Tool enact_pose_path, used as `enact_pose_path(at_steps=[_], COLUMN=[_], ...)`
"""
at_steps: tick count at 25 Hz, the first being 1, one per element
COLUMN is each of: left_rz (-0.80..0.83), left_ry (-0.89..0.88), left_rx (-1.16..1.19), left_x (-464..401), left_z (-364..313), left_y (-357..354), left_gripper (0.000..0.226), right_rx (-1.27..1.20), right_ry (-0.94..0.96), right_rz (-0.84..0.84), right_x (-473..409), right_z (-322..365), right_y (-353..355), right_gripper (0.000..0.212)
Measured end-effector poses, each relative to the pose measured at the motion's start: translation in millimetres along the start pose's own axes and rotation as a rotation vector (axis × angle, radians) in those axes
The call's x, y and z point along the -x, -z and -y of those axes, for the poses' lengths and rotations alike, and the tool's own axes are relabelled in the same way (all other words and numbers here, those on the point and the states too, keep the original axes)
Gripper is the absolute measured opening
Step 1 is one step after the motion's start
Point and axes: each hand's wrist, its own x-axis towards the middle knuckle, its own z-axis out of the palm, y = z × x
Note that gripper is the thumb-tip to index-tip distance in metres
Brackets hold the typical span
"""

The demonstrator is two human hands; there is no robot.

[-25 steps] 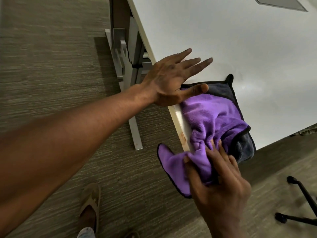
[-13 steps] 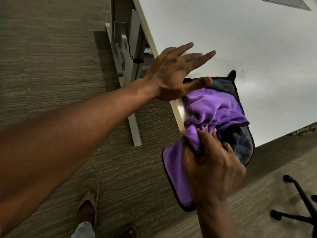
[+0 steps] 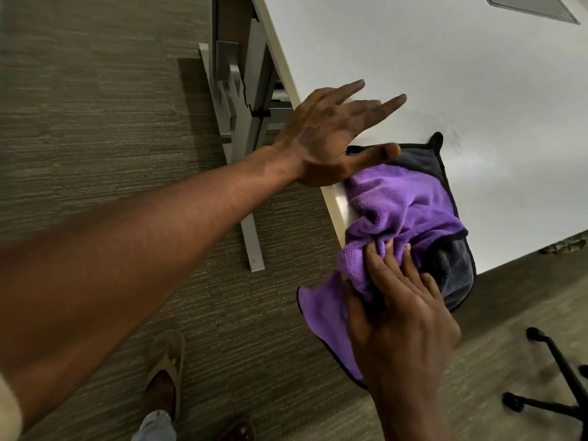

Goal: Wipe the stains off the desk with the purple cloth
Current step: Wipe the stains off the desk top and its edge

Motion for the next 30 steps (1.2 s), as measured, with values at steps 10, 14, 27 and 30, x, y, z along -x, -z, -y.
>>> enact_pose_path(at_steps=[10, 14, 27, 30], left_rz=[0.003, -0.028, -0.051, -0.063], left_ry=[-0.005, 0.002, -0.01, -0.012], left_rx=[0.025, 0.027, 0.015, 0.02], left_x=[1, -1, 0, 0], left_z=[1, 0, 0, 0], left_y=[1, -3, -1, -4], left_gripper=[0.092, 0.084, 0.084, 0.084], right_rx=[-0.258, -0.158, -0.119, -0.097], right_ry=[-0.16, -0.116, -0.171, -0.059], right_rz=[-0.095, 0.007, -0.142, 0.029], right_x=[-22, 2, -30, -17], right_z=[-2, 5, 12, 11], right_y=[8, 1, -1, -3], right_gripper=[0.031, 0.05, 0.032, 0.046])
